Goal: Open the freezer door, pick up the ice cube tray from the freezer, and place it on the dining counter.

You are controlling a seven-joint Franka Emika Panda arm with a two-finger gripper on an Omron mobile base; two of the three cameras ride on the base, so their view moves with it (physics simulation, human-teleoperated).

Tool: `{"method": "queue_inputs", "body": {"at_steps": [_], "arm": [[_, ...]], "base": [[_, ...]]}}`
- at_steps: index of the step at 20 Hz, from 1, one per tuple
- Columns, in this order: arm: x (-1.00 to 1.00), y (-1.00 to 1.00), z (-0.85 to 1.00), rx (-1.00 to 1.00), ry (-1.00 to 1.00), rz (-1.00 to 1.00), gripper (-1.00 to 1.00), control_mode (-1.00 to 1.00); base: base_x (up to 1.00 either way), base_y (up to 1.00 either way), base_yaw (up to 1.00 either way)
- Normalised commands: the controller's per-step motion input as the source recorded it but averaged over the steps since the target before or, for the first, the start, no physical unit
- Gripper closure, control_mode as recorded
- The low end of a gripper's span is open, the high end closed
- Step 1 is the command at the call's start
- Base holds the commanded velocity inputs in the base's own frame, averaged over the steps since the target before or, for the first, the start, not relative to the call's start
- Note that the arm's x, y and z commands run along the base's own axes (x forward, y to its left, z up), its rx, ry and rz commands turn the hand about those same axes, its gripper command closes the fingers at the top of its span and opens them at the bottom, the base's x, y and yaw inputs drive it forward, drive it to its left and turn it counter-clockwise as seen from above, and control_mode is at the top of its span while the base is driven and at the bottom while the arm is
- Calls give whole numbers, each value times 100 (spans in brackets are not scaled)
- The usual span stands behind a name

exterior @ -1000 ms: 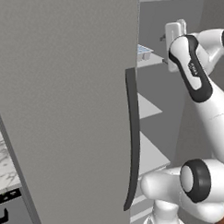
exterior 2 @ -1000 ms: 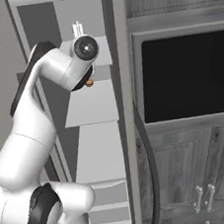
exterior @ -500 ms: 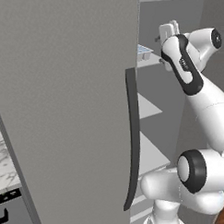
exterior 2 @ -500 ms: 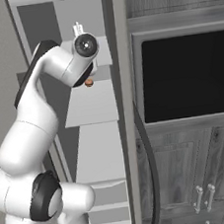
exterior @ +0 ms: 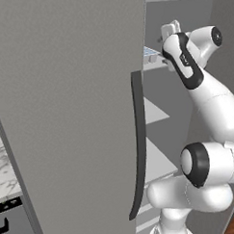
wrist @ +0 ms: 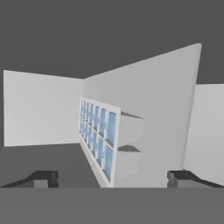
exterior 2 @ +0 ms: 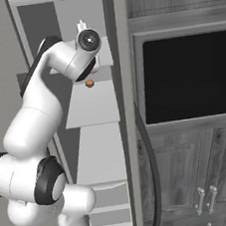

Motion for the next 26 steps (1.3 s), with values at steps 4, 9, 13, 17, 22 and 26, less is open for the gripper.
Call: {"method": "queue_inputs", "body": {"at_steps": [4,9,13,17,22,26], "arm": [[29,0,-3,0,5,0,-100,-100],[27,0,-10,0,5,0,-100,-100],[22,0,-14,0,6,0,-100,-100],[16,0,-17,0,6,0,-100,-100],[23,0,-11,0,4,0,-100,-100],[31,0,-1,0,0,0,-100,-100]], "base": [[0,0,0],[0,0,0],[0,0,0],[0,0,0],[0,0,0],[0,0,0]]}}
